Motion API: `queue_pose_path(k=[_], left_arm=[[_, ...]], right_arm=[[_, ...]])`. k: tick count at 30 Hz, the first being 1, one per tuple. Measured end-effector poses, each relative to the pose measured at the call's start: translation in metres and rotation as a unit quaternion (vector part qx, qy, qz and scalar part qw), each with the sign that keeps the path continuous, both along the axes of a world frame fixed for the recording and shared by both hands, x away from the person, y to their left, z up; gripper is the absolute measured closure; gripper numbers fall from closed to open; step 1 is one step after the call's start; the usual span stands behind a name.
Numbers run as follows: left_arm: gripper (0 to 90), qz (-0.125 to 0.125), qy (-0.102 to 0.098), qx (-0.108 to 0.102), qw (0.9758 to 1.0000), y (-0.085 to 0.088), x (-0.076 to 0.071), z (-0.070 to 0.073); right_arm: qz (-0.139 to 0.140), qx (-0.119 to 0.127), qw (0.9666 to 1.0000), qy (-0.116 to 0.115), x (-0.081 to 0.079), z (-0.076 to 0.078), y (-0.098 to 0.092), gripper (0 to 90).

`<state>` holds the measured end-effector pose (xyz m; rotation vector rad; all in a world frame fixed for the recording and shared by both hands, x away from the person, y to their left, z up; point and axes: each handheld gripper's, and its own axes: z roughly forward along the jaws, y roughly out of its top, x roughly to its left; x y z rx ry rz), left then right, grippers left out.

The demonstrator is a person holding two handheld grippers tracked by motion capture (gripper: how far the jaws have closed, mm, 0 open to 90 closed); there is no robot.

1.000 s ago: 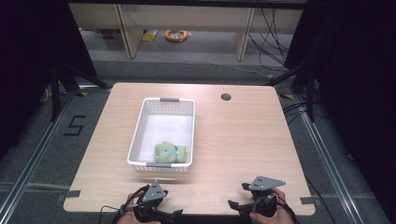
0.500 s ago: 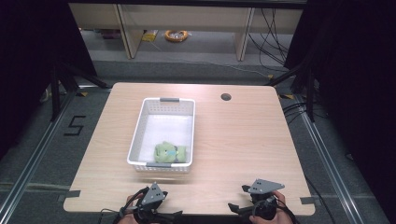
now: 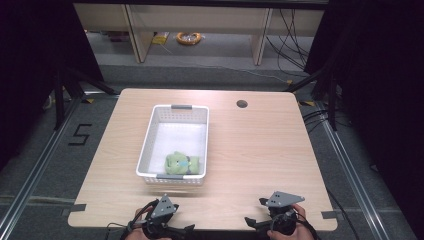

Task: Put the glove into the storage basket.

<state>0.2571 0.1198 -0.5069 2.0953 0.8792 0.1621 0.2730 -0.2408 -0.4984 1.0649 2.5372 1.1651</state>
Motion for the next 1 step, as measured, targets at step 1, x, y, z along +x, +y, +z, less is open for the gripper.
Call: queue_pose_path(k=[1], left_arm=[[16.1,0.000,0.000,0.000,1.0000,0.0000,0.0001,0.0000]], right_arm=[[0.001,-0.002,1.0000,-0.006,0.0006,-0.0002,-0.0005,16.7]])
